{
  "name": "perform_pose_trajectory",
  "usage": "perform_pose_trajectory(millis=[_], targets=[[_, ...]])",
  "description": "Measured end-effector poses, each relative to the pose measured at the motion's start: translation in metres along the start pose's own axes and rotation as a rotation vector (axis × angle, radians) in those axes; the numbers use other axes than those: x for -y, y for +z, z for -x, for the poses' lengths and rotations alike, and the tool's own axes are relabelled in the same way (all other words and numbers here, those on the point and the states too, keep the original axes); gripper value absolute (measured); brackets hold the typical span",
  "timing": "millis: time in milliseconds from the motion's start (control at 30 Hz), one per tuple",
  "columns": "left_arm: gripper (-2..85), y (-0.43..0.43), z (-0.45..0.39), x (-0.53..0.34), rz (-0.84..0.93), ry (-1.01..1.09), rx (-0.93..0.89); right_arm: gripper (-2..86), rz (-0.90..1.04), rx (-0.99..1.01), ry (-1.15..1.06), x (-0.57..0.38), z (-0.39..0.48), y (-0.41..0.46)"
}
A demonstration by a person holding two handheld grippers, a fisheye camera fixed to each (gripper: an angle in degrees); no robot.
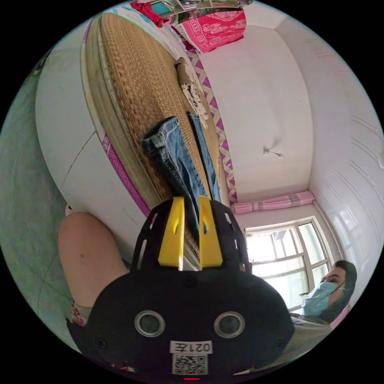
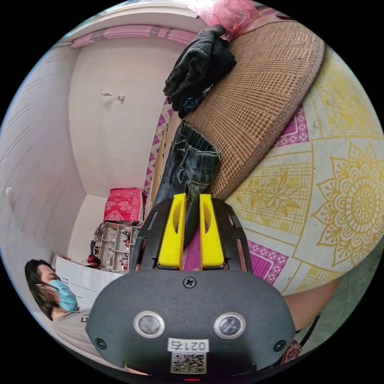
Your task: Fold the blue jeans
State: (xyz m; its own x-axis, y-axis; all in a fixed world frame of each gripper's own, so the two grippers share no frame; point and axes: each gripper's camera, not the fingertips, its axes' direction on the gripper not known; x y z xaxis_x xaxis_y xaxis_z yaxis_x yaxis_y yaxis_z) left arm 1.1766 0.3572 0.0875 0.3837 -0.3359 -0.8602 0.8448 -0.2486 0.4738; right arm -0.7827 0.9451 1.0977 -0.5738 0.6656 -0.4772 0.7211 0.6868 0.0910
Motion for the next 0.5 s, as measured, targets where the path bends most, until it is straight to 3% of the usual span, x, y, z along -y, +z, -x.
perform_pose_trajectory(millis=[133, 500], targets=[[-0.5, 0.019, 0.009, -0.003, 0.002, 0.005, 0.006, 5.5, 0.046, 0.010, 0.007, 0.004, -0.002, 0.018], [-0.7, 0.085, 0.036, -0.016, 0.015, 0.041, -0.014, 2.2, 0.074, 0.022, 0.027, 0.026, -0.011, 0.060]])
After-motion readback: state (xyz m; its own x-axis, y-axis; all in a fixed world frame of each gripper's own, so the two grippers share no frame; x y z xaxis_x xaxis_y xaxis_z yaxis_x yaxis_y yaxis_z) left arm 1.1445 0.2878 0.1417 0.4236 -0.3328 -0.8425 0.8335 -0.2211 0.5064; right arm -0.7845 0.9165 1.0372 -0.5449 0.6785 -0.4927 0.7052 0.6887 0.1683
